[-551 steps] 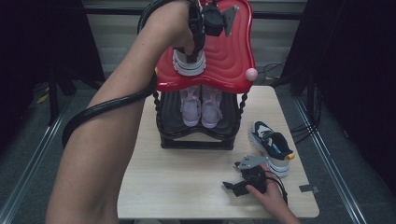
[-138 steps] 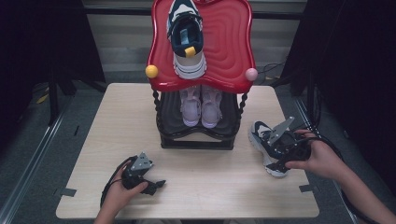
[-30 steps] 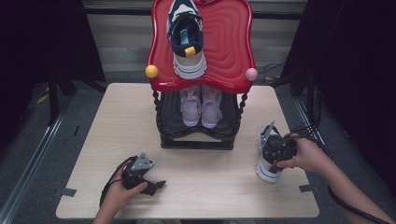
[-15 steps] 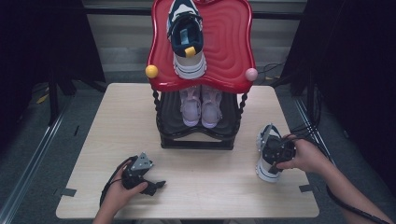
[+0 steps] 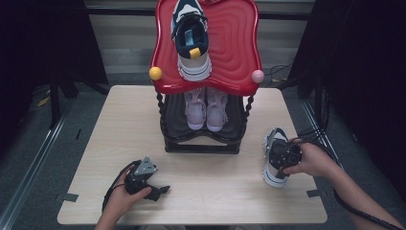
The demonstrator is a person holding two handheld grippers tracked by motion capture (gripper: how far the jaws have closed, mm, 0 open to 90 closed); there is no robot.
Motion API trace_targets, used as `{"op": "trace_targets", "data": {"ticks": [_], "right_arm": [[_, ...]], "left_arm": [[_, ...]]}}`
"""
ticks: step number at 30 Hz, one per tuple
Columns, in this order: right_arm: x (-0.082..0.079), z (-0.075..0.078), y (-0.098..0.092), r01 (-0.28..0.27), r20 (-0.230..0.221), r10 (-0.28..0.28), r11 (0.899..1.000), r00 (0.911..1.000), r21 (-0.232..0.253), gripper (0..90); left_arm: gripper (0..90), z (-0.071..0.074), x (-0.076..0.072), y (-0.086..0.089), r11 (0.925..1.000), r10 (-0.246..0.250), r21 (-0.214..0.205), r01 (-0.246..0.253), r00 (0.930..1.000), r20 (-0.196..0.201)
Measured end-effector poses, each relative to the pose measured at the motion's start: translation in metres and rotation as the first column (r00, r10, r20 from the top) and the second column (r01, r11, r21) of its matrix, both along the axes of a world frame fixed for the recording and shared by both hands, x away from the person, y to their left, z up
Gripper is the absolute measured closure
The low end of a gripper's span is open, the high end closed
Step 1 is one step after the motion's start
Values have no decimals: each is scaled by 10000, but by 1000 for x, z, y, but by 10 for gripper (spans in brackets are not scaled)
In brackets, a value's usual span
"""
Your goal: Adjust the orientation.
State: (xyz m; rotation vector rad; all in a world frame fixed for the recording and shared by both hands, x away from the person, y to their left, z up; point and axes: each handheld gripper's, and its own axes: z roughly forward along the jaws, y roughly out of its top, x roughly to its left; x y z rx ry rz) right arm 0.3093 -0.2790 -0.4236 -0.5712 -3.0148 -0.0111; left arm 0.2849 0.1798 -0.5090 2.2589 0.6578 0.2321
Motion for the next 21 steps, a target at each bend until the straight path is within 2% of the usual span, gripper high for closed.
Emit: {"op": "trace_targets", "data": {"ticks": [2, 8, 9, 11, 12, 13, 15, 16, 17, 18, 20, 21], "right_arm": [[-2, 1, 1, 246, -100, -246, 9997, 9996, -22, 681], [-1, 1, -1, -134, 13, 134, 9997, 9999, 195, 691], [-2, 1, -1, 9, -26, -8, 9997, 10000, 263, 692], [-2, 2, -2, -41, -60, 43, 9995, 10000, 325, 692], [-4, 4, -1, 202, -75, -200, 9994, 9998, 283, 693], [-3, 4, -2, -15, -34, 16, 9995, 10000, 310, 693], [-5, 8, -1, 150, -56, -148, 9993, 9999, 355, 693], [-4, 9, -2, -70, 91, 67, 9994, 9999, 330, 693], [-5, 12, -1, 27, 91, -29, 9996, 10000, 297, 693], [-4, 13, -1, -107, 189, 99, 9991, 9998, 413, 693], [-5, 19, 0, 133, 116, -139, 9989, 9998, 460, 693], [-5, 21, 0, -81, 255, 71, 9991, 9996, 419, 692]], "left_arm": [[66, 0, 0, 0, 10000, -1, -2, 1, 10000, -2], [66, 0, 0, 0, 10000, -3, 0, 3, 10000, -5], [66, 0, 0, 0, 10000, -15, 18, 15, 10000, 19], [66, 0, 0, 0, 10000, -5, -2, 5, 10000, -9], [65, 0, 0, 0, 10000, -15, 16, 15, 10000, 13], [65, 0, 0, 0, 10000, -18, 17, 18, 10000, 15], [65, 0, 0, 0, 10000, -9, -1, 9, 10000, -8], [65, 0, 0, 0, 10000, -8, -4, 8, 10000, -9], [64, 0, 0, 0, 10000, -11, 0, 11, 10000, -3], [64, 0, 0, 0, 10000, -8, 0, 8, 10000, -1], [64, 0, 0, 0, 10000, -8, -2, 8, 10000, -2], [64, 0, 0, 0, 10000, -10, 1, 10, 10000, -2]]}}
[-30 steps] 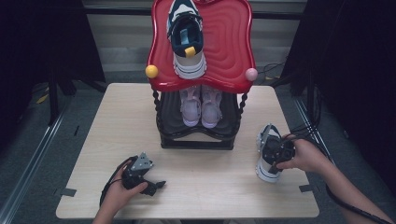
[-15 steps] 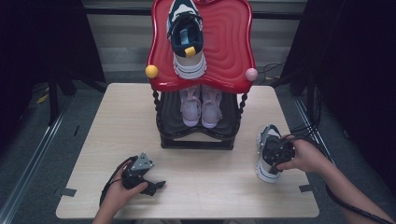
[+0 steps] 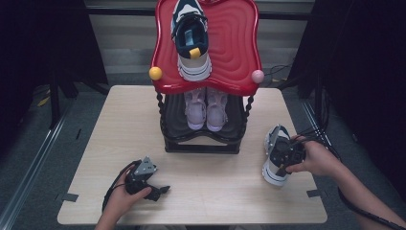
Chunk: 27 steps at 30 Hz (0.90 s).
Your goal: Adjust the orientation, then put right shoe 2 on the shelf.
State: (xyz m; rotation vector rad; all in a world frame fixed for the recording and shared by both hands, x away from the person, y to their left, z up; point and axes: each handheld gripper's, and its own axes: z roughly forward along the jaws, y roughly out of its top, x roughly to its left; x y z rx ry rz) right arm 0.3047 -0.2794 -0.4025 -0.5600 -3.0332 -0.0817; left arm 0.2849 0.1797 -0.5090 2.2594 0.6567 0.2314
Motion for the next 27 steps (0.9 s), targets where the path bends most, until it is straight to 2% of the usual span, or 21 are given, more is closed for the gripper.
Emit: {"op": "trace_targets", "data": {"ticks": [4, 7, 13, 14, 23, 24, 27], "right_arm": [[-2, 10, 1, 24, 85, -24, 10000, 10000, 27, 692], [-2, 18, 1, -174, 202, 173, 9998, 9996, 9, 692], [-4, 30, 4, 23, 219, -22, 10000, 9998, -71, 692], [-3, 32, 3, -197, 217, 198, 9998, 9996, -45, 691], [-6, 46, 6, -127, 185, 131, 9997, 9997, -196, 691], [-5, 47, 6, -331, 260, 336, 9993, 9991, -179, 691], [-4, 53, 8, -395, 313, 402, 9990, 9987, -205, 690]], "left_arm": [[59, 0, 0, 0, 10000, -23, 31, 23, 10000, -21], [58, 0, 0, 0, 10000, -29, 25, 29, 10000, 3], [58, 0, 0, 0, 10000, -38, 48, 38, 10000, 20], [58, 0, 0, 0, 10000, -39, 50, 39, 10000, 23], [58, 0, 0, 0, 10000, -34, 34, 34, 10000, 19], [57, 0, 0, 0, 10000, -33, 43, 33, 10000, 13], [58, 0, 0, 0, 10000, -43, 53, 42, 10000, 16]]}}
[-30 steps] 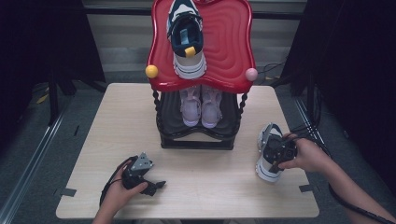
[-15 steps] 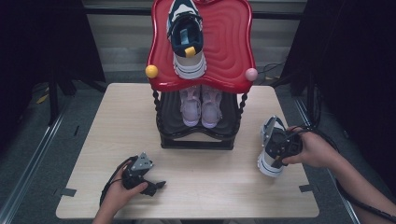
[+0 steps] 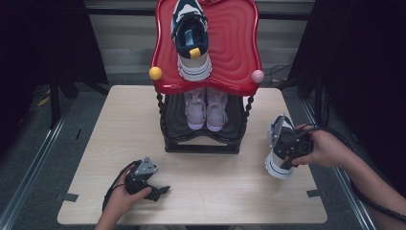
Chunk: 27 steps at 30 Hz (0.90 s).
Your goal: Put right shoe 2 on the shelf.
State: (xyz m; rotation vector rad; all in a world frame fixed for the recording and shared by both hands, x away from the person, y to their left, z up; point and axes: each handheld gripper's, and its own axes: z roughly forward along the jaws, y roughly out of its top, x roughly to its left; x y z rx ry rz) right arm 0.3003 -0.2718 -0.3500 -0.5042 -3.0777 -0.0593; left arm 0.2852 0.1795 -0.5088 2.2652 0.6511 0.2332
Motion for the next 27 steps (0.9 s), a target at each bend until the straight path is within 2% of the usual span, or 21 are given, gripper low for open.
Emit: {"op": "trace_targets", "data": {"ticks": [3, 13, 17, 18, 19, 23, 27], "right_arm": [[0, 5, 1, 91, -26, -91, 9999, 10000, -58, 690], [1, 18, 6, -117, 127, 116, 9999, 9999, 107, 689], [1, 24, 8, -171, 129, 171, 9999, 9998, 19, 689], [0, 26, 9, -68, 104, 68, 10000, 9999, -2, 689], [1, 27, 9, -217, 132, 217, 9998, 9997, 31, 689], [3, 37, 10, -214, 214, 215, 9998, 9995, -15, 689], [4, 46, 11, -50, 252, 50, 10000, 9997, -16, 689]], "left_arm": [[57, 0, 0, 0, 10000, -17, 17, 18, 10000, -25], [56, 0, 0, 0, 10000, -24, 14, 24, 10000, -21], [56, 0, 0, 0, 10000, -29, 6, 29, 10000, -27], [56, 0, 0, 0, 10000, -33, 6, 33, 10000, -29], [56, 0, 0, 0, 10000, -28, 10, 28, 10000, -34], [55, 0, 0, 0, 10000, -28, -6, 28, 10000, -45], [54, 0, 0, 0, 10000, -40, 13, 40, 10000, -26]]}}
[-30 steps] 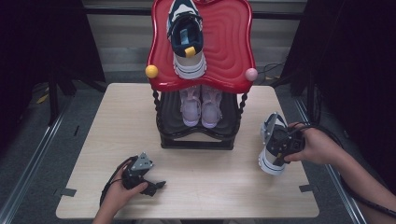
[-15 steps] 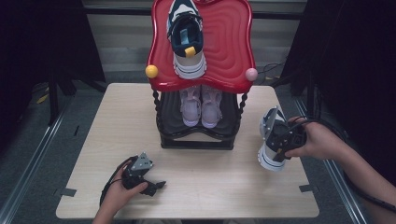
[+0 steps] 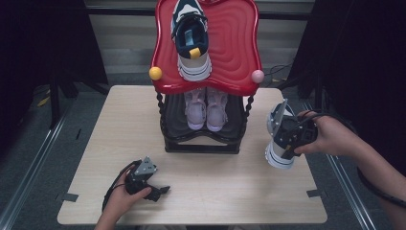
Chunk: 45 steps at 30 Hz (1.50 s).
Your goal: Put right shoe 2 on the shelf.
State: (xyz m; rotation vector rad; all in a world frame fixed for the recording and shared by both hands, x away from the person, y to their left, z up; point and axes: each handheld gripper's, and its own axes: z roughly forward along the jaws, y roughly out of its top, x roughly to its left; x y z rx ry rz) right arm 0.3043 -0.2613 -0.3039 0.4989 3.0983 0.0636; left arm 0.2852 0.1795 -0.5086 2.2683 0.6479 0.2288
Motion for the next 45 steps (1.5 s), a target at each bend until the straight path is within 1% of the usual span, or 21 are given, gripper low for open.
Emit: {"op": "trace_targets", "data": {"ticks": [2, 4, 5, 7, 8, 10, 13, 18, 21, 22, 24, 26, 32, 35, 36, 37, 40, 42, 43, 44, 45], "right_arm": [[1, 6, 1, 2, 48, -2, 10000, 10000, -37, 689], [3, 13, 2, -140, 152, 140, 9999, 9998, 39, 689], [2, 15, 2, -43, 125, 43, 10000, 9999, -33, 688], [3, 21, 4, -88, 152, 88, 10000, 9998, -33, 688], [3, 24, 5, 61, 108, -60, 10000, 9999, -65, 688], [5, 28, 6, -92, 187, 94, 9999, 9998, -60, 689], [6, 34, 8, -41, 166, 43, 9999, 9999, -95, 688], [8, 46, 14, -135, 190, 138, 9998, 9997, -160, 688], [9, 55, 17, -268, 262, 274, 9994, 9993, -203, 688], [8, 58, 18, -179, 226, 184, 9996, 9996, -237, 687], [10, 65, 19, -216, 270, 221, 9996, 9994, -178, 687], [11, 73, 21, -320, 372, 326, 9993, 9988, -180, 687], [14, 93, 25, -173, 748, 198, 9993, 9970, -336, 687], [14, 101, 27, -197, 1048, 243, 9988, 9942, -449, 687], [14, 104, 28, -118, 1098, 168, 9989, 9938, -462, 687], [14, 107, 29, -217, 1169, 274, 9985, 9928, -497, 687], [14, 116, 32, -206, 1376, 279, 9983, 9901, -543, 687], [14, 122, 33, -265, 1421, 357, 9975, 9892, -659, 687], [13, 125, 34, -205, 1463, 287, 9982, 9888, -570, 686], [14, 130, 35, -271, 1452, 368, 9973, 9887, -683, 686], [14, 133, 36, -288, 1506, 387, 9973, 9878, -678, 686]], "left_arm": [[54, 0, 0, 0, 10000, 0, 2, 0, 10000, 1], [54, 0, 0, 0, 10000, 5, 8, -5, 10000, 8], [54, 0, 0, 0, 10000, 8, 5, -8, 10000, 8], [54, 0, 0, 0, 10000, 11, 19, -11, 10000, 2], [54, 0, 0, 0, 10000, 17, 19, -17, 10000, 8], [54, 0, 0, 0, 10000, 12, 25, -12, 10000, 9], [54, 0, 0, 0, 10000, 15, 29, -15, 10000, 10], [52, 0, 0, 0, 10000, 11, 27, -12, 10000, 8], [52, 0, 0, 0, 9999, -44, 93, 44, 10000, -15], [52, 0, 0, 0, 9999, -45, 96, 45, 10000, -13], [52, 0, 0, 0, 9999, -47, 96, 47, 10000, -13], [51, 0, 0, 0, 9999, -51, 97, 52, 10000, -15], [50, 0, 0, 0, 9999, -64, 141, 64, 10000, -20], [49, 0, 0, 0, 9999, -68, 138, 68, 10000, -24], [49, 0, 0, 0, 9999, -49, 108, 49, 10000, 0], [49, 0, 0, 0, 9999, -53, 111, 53, 10000, -1], [48, 0, 0, 0, 10000, -62, 70, 62, 10000, -2], [48, 0, 0, 0, 10000, -72, 52, 72, 10000, 1], [48, 0, 0, 0, 10000, -72, 50, 72, 10000, 2], [48, 0, 0, 0, 10000, -69, 62, 69, 10000, 2], [48, 0, 0, 0, 10000, -72, 49, 72, 10000, -1]]}}
